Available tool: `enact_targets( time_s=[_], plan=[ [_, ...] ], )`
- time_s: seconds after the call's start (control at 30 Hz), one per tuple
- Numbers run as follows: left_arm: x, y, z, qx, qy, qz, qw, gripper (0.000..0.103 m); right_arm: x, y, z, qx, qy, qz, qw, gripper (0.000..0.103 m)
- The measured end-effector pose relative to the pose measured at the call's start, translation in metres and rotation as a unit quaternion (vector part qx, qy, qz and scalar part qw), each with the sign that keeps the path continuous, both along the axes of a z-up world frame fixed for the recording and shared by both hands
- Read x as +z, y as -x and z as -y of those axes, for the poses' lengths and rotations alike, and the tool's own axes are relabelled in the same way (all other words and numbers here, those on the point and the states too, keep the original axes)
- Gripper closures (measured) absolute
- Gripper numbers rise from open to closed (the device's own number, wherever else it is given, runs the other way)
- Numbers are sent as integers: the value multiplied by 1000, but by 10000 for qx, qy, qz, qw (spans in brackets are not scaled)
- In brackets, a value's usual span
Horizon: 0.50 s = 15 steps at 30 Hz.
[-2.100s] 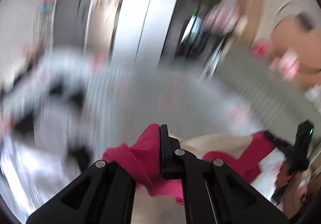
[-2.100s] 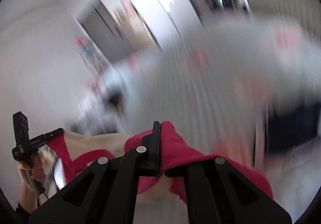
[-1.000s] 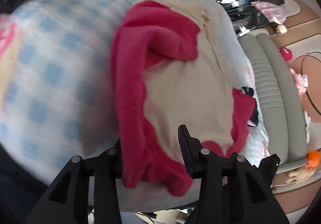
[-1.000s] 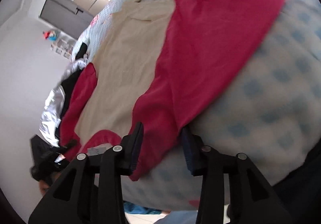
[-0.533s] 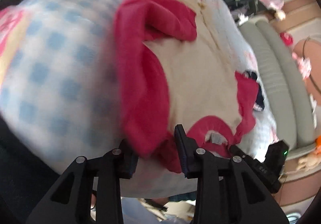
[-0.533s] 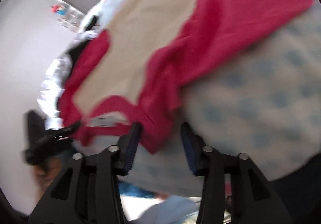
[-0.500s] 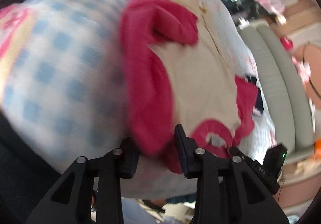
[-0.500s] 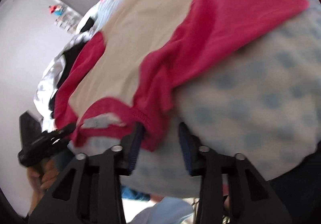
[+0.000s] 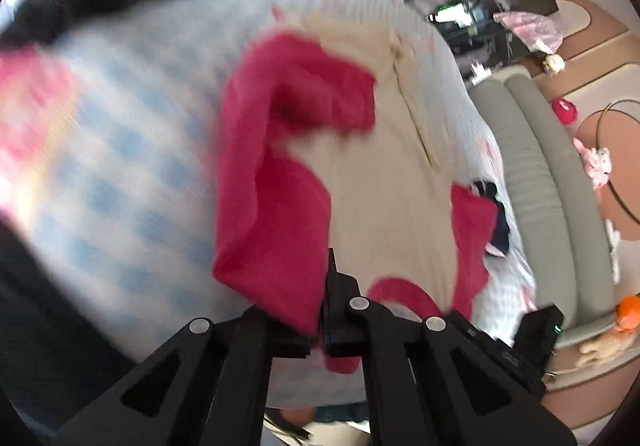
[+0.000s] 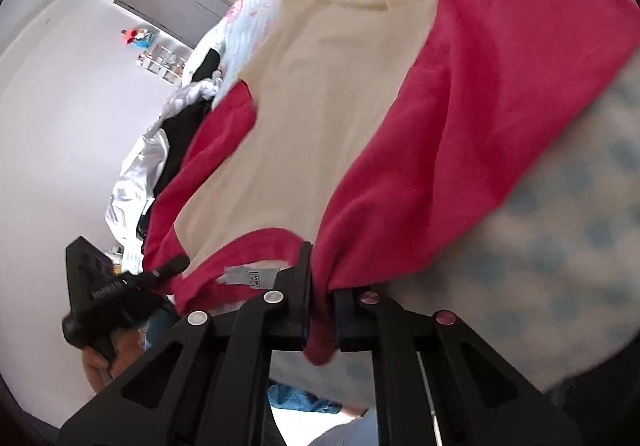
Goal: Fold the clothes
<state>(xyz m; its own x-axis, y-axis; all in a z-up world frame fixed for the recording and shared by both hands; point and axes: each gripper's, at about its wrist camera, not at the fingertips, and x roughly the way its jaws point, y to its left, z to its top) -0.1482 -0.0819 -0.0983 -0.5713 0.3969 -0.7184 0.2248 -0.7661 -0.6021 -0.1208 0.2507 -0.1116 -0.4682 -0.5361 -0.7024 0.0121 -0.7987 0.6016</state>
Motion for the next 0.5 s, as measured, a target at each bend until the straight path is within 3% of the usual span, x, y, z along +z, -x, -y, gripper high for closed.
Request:
enact_targets(
  time_s=[0.07,0.17,0.2,0.27,0.37,0.43,0.5],
  plan=[
    [3,-1,8,-42,297,133,9995,100,7,-9,-5,20,-309,-7,9995,98],
    [-15,4,1,-223,-18,459,9987,99,-12,-18,-10,40,-874,459,9951,95],
    [-17,-2,4,-220,74,500,9985,99,-19,-21,-12,27,-963,608,9935,95],
    [-7,-7,-3,-290,230,386,9986,99,-20,-31,-18,-53,-699,669,9953,93],
    [15,-15,-13,-425,608,41,9972,98,9,-39,-17,43,-1102,352,9933,78],
    [36,-11,-22,-576,1008,-283,9928,98,35,-41,-15,48,-1516,-27,9884,76],
    [50,-4,-26,-682,1155,-569,9893,97,56,-37,-12,60,-1797,-378,9830,74]
  ],
)
